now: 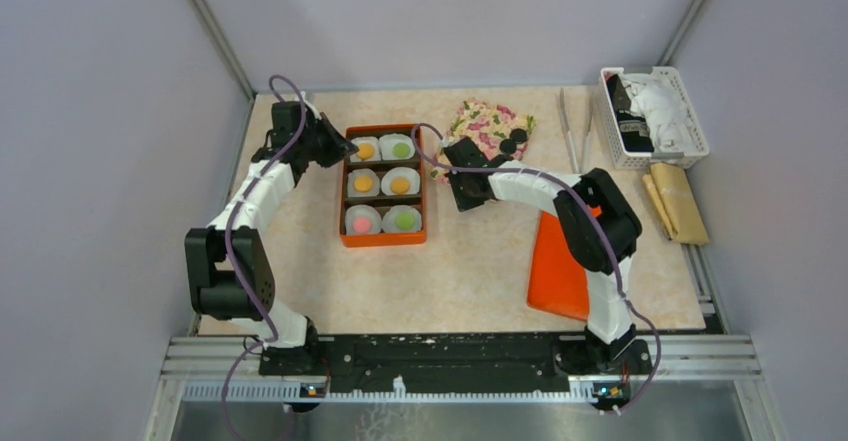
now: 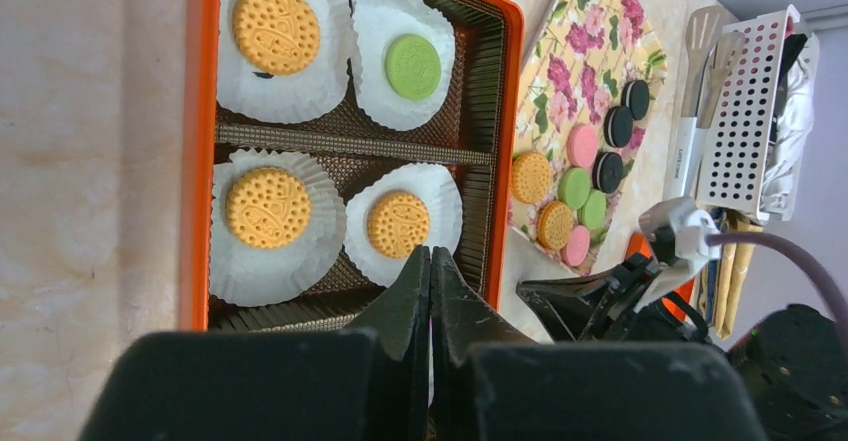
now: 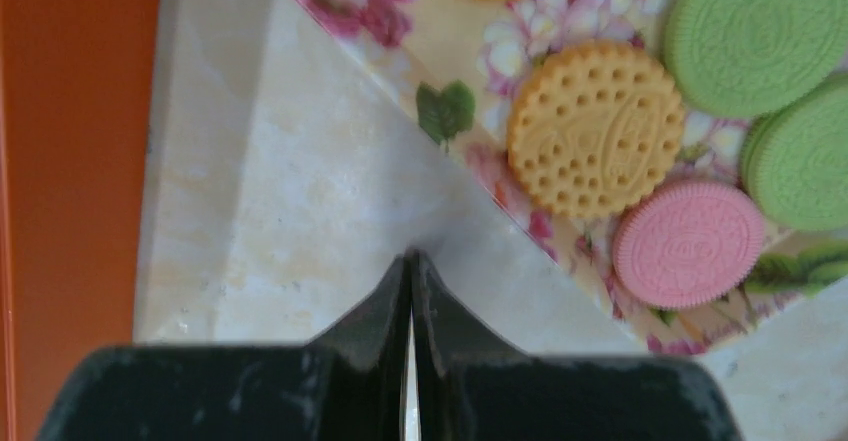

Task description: Pack the cookies

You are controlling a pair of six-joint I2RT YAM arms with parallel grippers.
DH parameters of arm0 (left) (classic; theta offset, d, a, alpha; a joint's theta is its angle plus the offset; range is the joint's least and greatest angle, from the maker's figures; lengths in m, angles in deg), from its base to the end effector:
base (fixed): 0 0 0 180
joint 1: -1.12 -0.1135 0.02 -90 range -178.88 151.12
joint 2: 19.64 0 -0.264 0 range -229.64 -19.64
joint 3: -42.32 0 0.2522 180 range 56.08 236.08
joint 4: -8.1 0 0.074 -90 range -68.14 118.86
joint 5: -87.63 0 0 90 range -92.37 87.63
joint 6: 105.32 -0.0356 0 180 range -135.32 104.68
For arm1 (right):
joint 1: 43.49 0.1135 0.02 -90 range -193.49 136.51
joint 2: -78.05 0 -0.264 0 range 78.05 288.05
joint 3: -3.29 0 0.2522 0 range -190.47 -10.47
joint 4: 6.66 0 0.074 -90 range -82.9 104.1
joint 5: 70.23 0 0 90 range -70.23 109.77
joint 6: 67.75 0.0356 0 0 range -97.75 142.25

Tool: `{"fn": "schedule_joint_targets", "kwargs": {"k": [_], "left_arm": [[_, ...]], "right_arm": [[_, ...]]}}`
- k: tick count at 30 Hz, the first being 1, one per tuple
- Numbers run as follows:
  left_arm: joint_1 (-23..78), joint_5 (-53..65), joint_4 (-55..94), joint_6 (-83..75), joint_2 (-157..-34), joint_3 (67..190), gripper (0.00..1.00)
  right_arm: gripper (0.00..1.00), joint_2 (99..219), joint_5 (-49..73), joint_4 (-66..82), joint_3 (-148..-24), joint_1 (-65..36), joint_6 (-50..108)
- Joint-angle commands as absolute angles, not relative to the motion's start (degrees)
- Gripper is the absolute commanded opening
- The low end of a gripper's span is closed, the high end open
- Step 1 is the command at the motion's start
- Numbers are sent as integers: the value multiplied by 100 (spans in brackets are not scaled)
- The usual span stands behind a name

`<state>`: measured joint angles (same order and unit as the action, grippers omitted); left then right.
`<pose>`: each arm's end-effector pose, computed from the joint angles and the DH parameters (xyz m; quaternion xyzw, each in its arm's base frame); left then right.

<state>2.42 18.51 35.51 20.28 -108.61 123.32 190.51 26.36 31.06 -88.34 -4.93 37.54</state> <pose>0.3521 -0.0207 0.2804 -0.1782 0.8595 -0.2955 0.3771 0.3260 0.2546 0.1745 -0.1785 0.9444 0.0732 0.2663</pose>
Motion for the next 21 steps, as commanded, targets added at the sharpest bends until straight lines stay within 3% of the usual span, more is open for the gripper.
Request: {"fn": "schedule_joint_targets", "kwargs": {"k": [1,8,21], "left_arm": [[250,1835,3469,1924,-10627,12351,0],[251,1943,3433,1927,-10702,12351,0],[527,1941,3290,2023,-11019,12438,0]], "right_arm": [[0,19397,2913,3206,-9335,-517,3851],[0,19627,3511,3670,-9663,-784,4067],[0,19493,3565,3779,-9916,-1806,3968]]}}
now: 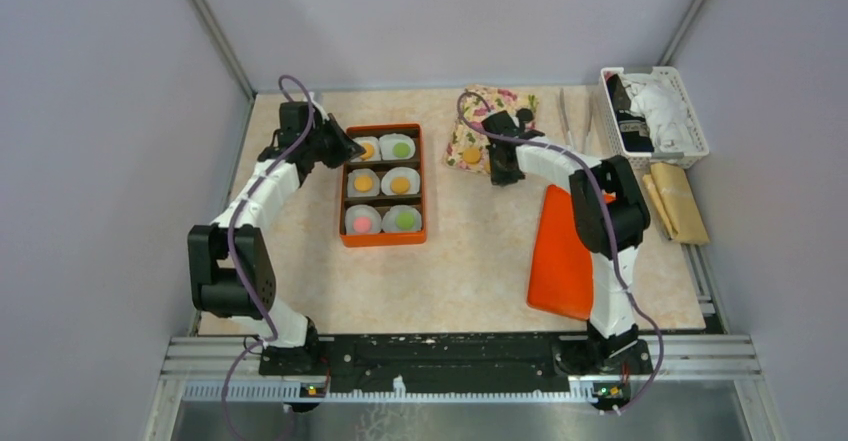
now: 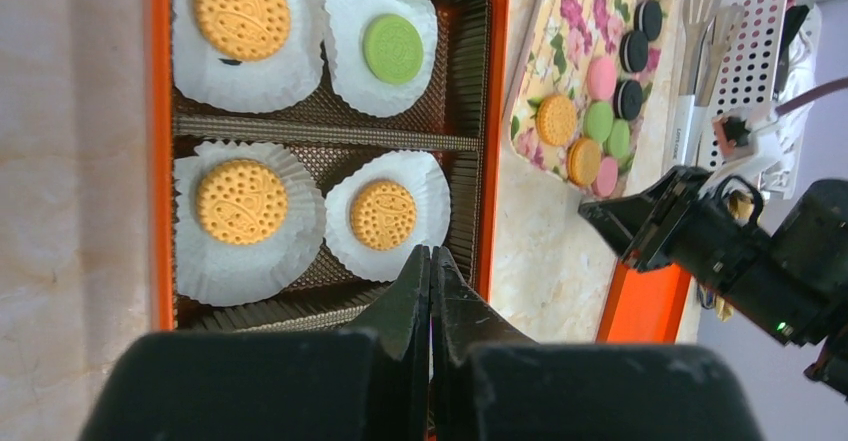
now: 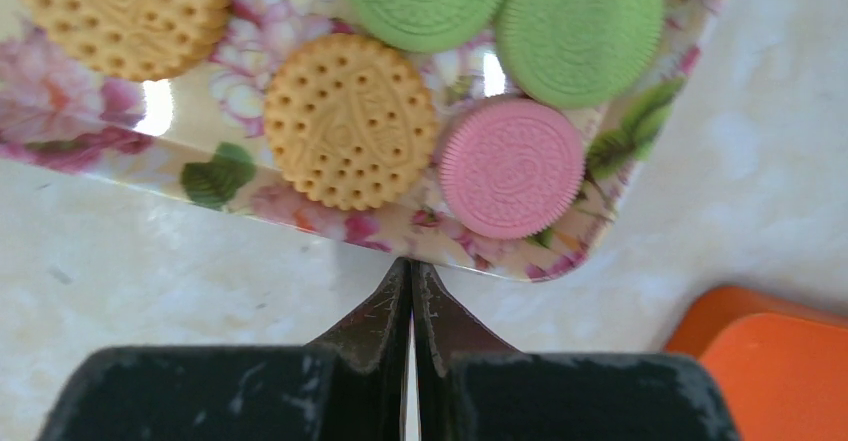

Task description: Pack the cookies

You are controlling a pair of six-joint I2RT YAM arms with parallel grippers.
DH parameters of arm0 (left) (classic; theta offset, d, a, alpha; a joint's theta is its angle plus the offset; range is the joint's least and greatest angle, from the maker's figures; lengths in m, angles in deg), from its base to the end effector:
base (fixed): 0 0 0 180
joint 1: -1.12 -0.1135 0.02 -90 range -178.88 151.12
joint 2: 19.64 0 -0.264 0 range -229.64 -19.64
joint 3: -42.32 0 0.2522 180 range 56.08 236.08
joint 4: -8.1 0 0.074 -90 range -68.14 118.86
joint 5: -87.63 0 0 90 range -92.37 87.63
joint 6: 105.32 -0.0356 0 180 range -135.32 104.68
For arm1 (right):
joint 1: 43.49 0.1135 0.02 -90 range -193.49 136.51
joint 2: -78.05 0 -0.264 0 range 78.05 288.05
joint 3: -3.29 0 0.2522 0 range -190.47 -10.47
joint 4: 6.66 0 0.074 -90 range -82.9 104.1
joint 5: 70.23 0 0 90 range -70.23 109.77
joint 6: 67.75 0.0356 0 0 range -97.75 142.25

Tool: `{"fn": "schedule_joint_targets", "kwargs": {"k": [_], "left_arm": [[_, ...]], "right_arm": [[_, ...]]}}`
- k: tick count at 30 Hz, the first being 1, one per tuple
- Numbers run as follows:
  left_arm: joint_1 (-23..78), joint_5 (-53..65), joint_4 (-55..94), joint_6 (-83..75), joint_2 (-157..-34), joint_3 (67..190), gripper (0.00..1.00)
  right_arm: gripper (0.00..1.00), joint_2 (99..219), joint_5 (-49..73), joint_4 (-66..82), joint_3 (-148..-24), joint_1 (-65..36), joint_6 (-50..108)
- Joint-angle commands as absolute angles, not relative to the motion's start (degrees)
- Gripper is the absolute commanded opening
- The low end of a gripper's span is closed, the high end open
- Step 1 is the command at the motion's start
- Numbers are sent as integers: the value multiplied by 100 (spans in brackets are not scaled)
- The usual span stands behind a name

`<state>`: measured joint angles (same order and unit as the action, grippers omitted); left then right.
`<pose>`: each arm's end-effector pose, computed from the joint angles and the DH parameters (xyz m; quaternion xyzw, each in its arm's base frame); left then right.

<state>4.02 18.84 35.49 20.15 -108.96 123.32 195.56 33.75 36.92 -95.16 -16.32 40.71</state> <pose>0.3523 -0.0307 0.2784 -0.1647 0.8631 -0.3020 0.3697 0.3867 0.1888 0.1689 -0.0445 0.9638 -0.0180 0.2622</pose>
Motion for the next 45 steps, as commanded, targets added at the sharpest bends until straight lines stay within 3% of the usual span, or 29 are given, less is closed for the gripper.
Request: {"fn": "schedule_joint_targets", "kwargs": {"k": [1,8,20,25,27,45], "left_arm": [[556,1934,3291,2027,-11053,12463,0],[690,1878,3325,2024,-11148,12523,0],[775,2010,3328,1986,-11151,12561,0],[823,2058,3282,1986,-11131,12569,0],[837,2130,3253,2013,-11151,12552,0],[850,2339,3046,2080,-11318,12446,0]], "right_arm": [[0,19553,3552,3806,-10021,-1855,3940],[0,19783,3357,3904,-10515,-2008,3874],[6,17535,3915,3942,-8169,-1964,4591],[24,16651,4004,4192,-7338,-1968,4868],[25,16391,3882,4239,-7038,-1972,4981],[27,15966,3111,3701,-5517,-1957,5724]]}}
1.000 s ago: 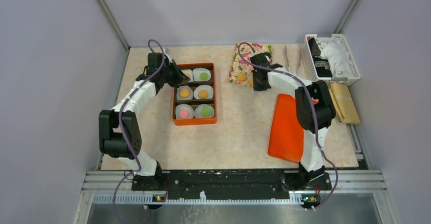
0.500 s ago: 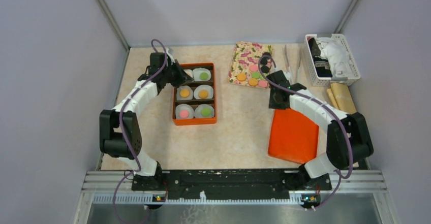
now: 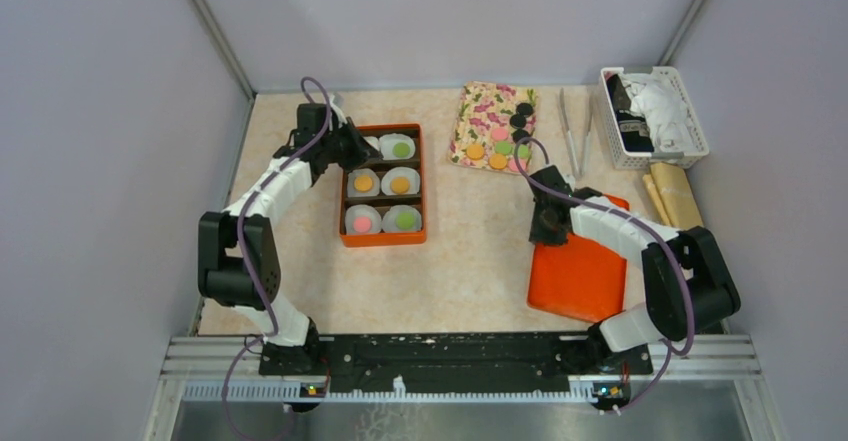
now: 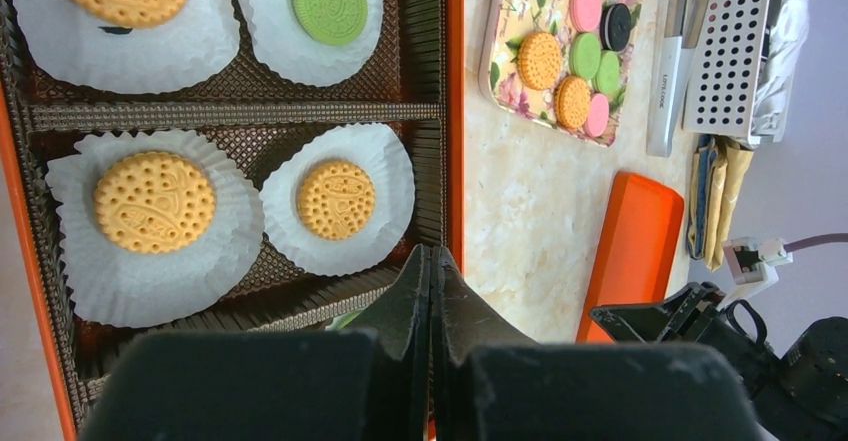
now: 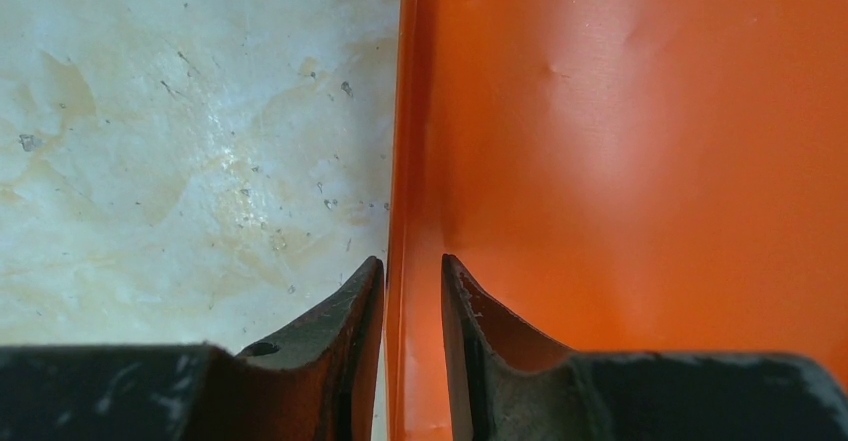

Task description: Pack the cookies

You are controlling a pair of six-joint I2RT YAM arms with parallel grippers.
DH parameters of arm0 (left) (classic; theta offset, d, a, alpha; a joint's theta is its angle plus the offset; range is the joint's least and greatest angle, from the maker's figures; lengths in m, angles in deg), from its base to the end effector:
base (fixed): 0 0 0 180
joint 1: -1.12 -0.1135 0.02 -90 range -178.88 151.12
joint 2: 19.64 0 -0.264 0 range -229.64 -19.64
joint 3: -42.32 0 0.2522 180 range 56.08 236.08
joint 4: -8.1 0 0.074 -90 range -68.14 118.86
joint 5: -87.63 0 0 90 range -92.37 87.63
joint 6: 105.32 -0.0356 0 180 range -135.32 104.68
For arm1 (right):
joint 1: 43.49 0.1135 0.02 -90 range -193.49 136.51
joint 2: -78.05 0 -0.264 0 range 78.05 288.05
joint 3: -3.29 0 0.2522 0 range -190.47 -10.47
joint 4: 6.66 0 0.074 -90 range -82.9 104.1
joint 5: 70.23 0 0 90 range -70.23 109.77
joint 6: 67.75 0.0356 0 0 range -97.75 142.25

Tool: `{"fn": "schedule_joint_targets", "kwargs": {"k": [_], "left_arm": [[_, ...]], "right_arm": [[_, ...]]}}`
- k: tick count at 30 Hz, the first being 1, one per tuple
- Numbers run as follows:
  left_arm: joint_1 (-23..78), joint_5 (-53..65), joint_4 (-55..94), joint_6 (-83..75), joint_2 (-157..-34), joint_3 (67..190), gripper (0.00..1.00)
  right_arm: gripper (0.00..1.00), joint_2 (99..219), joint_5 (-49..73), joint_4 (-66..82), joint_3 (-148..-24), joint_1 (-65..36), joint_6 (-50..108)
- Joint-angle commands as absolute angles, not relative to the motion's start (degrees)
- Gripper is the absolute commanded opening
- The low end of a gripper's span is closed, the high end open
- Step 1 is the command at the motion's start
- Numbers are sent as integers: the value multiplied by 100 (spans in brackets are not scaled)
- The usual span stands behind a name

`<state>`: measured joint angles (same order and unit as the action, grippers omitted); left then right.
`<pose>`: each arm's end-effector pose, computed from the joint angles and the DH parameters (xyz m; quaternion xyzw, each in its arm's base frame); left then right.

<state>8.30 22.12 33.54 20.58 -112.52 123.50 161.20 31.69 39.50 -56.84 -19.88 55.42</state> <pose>0.3603 -0.0603 0.2618 -0.1256 0.8712 -0.3364 0.3349 0.2406 0.0971 0.1753 0.1002 0.9733 -0.0044 0.2067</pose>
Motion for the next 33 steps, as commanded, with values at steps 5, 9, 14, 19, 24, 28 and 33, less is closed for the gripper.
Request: {"fn": "schedule_joint_targets", "kwargs": {"k": [5,9,14,19,24,28,33], "left_arm": [[866,2458,2939,2048,-11266,12405,0],[927,2558,2926,1981,-11160,12385,2],[1155,2594,3046,1881,-10898,12361,12],[1503,2717,3058,1783,-10644,12223,28],[1838,3144,2540,1828,-10593,11784,55],[2029,3618,1932,2033,-10748,11445,71],[2301,3986,1272,2283,-10950,11227,84]], "right_arm": [[27,16137,3109,3586,-5450,-1950,5767],[18,16288,3153,3552,-5431,-1946,5783],[0,16152,3220,3597,-5416,-1843,5775],[0,15961,3375,3961,-5698,-1447,5596],[0,15523,3260,4127,-5945,-887,5494],[0,15232,3034,4197,-6164,-672,5367],[0,15156,2518,4106,-6452,-497,5170]]}}
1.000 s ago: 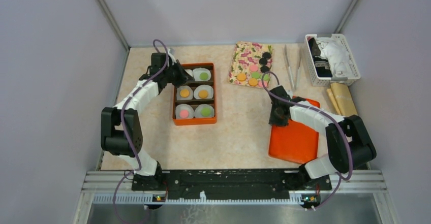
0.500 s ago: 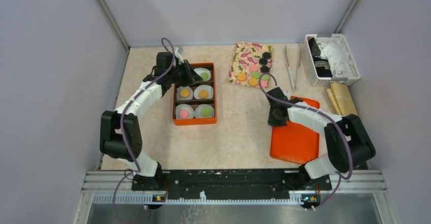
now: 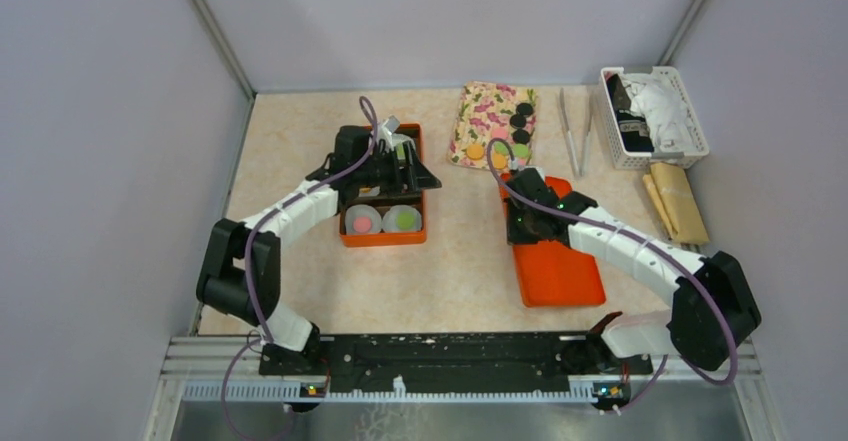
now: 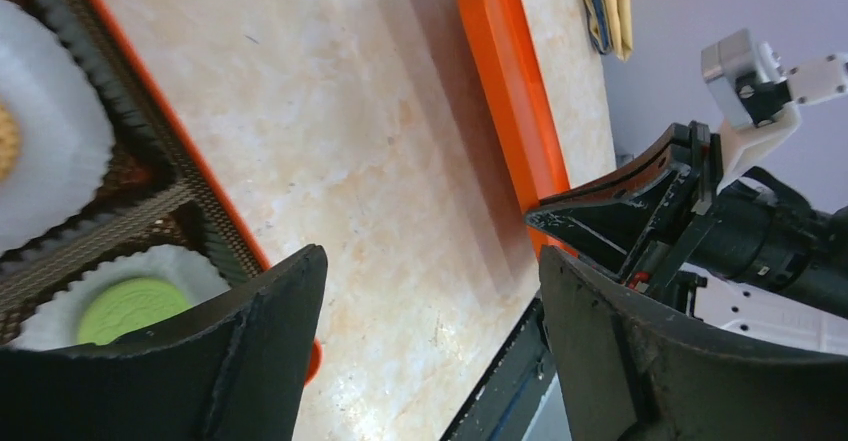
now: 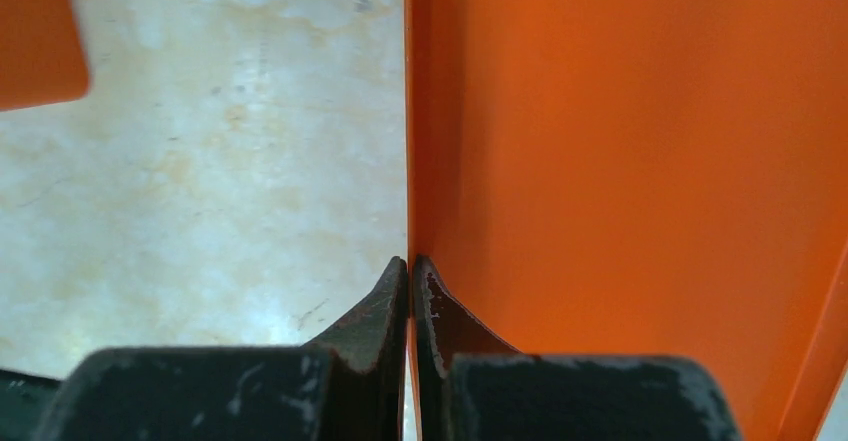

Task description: Pack the cookies

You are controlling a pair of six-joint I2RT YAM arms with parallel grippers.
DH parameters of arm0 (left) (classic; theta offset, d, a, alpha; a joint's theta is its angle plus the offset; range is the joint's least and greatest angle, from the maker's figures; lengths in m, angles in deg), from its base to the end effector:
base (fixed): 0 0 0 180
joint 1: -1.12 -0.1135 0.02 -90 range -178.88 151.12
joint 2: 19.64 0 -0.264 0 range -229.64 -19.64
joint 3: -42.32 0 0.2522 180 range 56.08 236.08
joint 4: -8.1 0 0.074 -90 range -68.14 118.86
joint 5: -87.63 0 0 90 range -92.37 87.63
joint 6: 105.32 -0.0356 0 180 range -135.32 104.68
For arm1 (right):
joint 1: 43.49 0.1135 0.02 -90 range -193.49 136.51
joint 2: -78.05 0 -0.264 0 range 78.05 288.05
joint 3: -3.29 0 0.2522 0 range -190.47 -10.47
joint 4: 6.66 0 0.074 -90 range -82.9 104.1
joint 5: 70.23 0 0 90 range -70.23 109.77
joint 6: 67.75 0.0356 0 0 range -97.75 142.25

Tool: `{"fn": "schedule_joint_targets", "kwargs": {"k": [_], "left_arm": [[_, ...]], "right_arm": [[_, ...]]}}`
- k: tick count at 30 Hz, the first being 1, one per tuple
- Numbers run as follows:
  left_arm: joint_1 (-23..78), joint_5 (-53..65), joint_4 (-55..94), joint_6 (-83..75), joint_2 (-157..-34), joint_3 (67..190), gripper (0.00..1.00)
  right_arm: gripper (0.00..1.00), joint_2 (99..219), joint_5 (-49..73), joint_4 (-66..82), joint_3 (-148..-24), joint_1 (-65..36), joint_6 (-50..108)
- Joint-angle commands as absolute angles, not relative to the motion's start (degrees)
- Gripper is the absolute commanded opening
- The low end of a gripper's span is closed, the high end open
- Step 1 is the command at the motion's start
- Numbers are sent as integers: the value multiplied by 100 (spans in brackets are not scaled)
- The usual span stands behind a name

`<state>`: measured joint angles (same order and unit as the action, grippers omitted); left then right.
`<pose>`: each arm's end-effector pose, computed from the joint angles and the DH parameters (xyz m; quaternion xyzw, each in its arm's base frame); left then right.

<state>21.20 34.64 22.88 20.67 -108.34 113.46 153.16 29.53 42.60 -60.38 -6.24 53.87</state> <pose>0.3129 -0.1372 0.2465 0.0366 0.8439 -0.4603 0.2729 0.2048 0.1482 0.2235 -0.0259 0.9639 0.0746 0.2544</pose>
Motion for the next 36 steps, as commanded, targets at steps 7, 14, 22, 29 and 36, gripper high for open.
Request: {"fn": "schedule_joint_targets", "kwargs": {"k": [7,14,22,29,36], "left_arm": [[2891,3845,1013,2324,-11311,11516,90],[3251,3759,847,2496,-11717,11595,90],[3382,3659,762,2563,-11908,11547,88],[3445,3715,766,2556,-12201,11846,68],[3461,3696,847,2531,-12244,11848,43]], "right_arm": [[0,15561,2329,3861,-6937,-4,5057],[0,15932,2164,3627,-7415,189,5068],[0,16039,2058,3525,-7696,233,5023],[0,16166,1998,3363,-7840,426,5018],[0,16323,2002,3276,-7924,439,4908]]}}
